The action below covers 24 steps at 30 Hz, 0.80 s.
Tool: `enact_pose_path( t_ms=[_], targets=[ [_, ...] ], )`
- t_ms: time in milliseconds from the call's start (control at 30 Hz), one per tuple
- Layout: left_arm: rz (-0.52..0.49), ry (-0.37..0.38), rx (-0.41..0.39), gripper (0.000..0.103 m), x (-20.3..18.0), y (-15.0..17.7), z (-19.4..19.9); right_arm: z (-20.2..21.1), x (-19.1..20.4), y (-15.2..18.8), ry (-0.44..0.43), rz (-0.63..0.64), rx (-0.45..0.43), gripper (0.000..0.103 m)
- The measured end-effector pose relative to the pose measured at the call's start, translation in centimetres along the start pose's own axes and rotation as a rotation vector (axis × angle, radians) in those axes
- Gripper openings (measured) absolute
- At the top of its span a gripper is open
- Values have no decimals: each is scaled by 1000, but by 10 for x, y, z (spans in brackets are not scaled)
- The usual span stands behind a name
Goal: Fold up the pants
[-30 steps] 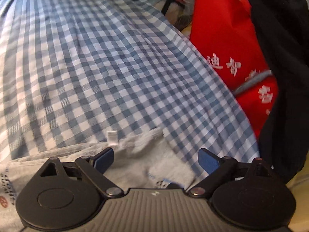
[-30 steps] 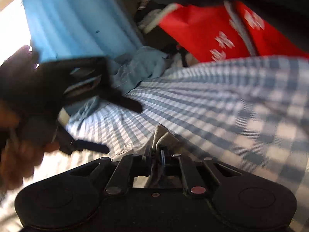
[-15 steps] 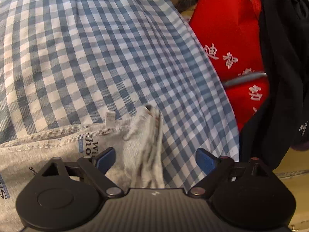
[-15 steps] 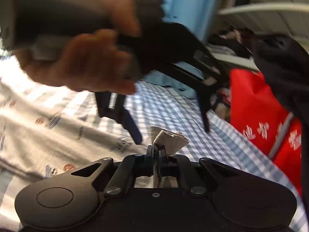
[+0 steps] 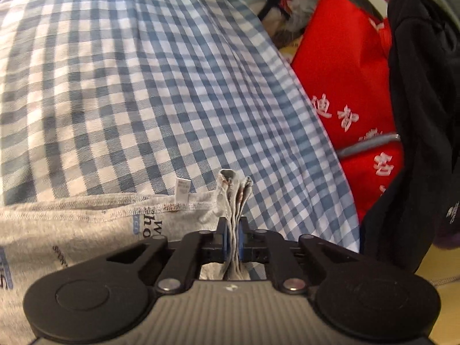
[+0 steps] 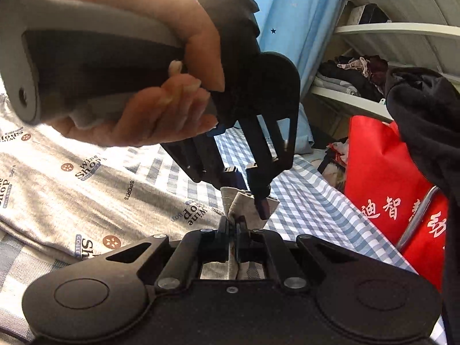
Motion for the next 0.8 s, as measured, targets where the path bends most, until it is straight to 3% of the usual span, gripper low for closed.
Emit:
enact_pose_path(
  t_ms=[200, 467, 567, 800],
  targets=[
    [44, 67, -111, 6, 16, 31, 43, 28, 8, -7, -1, 38, -59, 3],
    [110, 124, -350, 6, 72, 120, 125, 87, 59, -27, -83, 192, -169, 3],
    [112, 94, -423, 6, 99, 146, 152, 107, 87, -33, -130, 259, -198, 2],
    [171, 1, -463, 6, 164, 183, 166, 118, 151, -37, -228, 390, -162, 1]
  ],
)
Point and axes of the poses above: each gripper's, at about its wrist camera, not at the fingertips, and z roughly against the way its jaws point, x to its left, y to its underside, the point moved 2 cm from there along -z, roughly the way its jaws point, and after that the axes turned 15 degrees about x, right-handed, at the moved point
